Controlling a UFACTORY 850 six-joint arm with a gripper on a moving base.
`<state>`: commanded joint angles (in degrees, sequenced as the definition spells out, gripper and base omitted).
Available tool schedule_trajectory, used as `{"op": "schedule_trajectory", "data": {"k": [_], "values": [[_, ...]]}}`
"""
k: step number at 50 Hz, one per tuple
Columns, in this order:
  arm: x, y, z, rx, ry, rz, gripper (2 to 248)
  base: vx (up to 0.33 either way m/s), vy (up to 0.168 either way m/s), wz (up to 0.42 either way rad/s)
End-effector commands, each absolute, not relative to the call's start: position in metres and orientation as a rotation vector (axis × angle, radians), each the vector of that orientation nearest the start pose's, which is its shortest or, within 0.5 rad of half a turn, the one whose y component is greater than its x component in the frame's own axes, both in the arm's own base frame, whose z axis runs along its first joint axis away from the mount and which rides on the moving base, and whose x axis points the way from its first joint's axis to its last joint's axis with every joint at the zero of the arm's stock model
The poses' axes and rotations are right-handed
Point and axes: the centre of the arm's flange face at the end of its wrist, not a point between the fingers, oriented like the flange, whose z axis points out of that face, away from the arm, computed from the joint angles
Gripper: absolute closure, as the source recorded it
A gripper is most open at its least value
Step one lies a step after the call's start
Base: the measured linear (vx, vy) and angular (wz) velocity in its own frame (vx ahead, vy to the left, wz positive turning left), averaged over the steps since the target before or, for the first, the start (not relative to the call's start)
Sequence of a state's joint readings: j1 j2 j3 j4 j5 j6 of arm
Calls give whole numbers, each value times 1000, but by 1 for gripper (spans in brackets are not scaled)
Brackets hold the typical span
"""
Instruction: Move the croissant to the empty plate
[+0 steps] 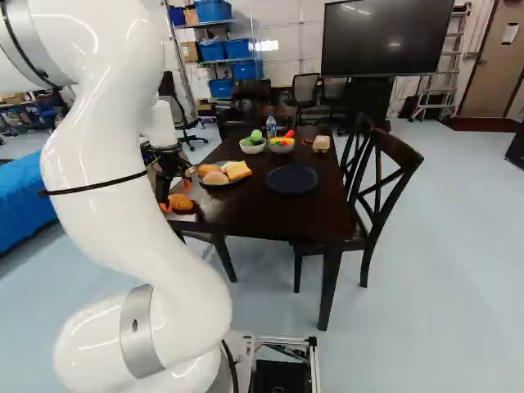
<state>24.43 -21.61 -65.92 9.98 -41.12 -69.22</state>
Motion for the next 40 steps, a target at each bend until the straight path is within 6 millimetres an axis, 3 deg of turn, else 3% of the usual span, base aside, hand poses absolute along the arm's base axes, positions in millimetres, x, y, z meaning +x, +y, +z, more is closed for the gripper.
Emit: {"op": "schedule_trajectory", "data": {"k": [16,17,27,28,32,33,40], "values": [[500,239,437,-2225,-2086,-147,3,0,0,0],[500,239,437,-2225,-2086,-147,16,0,0,0],[500,239,437,-2225,-2086,-149,28,0,0,0],[501,239,437,-2226,-2087,-150,40,0,0,0],[501,239,437,-2228,-2088,-157,40,0,0,0],[501,239,437,-2228,-2088,-160,52,0,0,0],[502,239,437,-2232,-2090,-177,64,0,0,0]]}}
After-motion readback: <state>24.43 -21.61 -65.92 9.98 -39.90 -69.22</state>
